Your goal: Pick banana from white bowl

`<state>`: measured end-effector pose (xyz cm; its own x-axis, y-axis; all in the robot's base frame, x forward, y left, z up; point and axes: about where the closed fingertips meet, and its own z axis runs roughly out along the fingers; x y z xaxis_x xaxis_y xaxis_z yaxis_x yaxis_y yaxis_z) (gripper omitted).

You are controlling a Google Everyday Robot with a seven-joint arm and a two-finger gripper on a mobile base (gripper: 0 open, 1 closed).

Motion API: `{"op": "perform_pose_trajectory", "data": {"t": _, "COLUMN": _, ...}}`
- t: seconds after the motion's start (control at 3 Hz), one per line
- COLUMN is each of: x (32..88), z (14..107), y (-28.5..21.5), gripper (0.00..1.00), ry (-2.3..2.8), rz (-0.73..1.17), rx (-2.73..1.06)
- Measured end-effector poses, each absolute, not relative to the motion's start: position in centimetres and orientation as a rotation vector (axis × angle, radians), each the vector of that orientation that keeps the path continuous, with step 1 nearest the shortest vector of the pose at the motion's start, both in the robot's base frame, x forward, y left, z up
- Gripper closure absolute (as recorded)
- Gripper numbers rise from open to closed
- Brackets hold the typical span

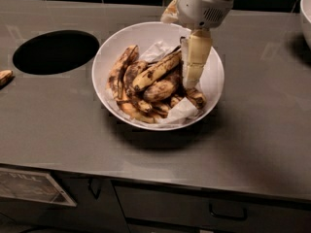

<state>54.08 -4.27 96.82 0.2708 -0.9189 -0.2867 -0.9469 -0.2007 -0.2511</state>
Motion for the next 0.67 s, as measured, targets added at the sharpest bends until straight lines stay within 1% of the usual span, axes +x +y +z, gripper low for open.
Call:
{"op": "perform_pose_trajectory", "data": {"t": 0.33, "x": 55.5, "z": 96.6, "y": -3.7, "gripper": 0.0, "ry": 1.67, "rz": 0.09, "rx": -2.173}}
{"op": "perform_pose_trajectory", "data": {"t": 0.67, "x": 57.1, "z": 95.9, "y": -2.9, "gripper": 0.0, "ry": 1.645, "rz": 0.123, "rx": -2.208}}
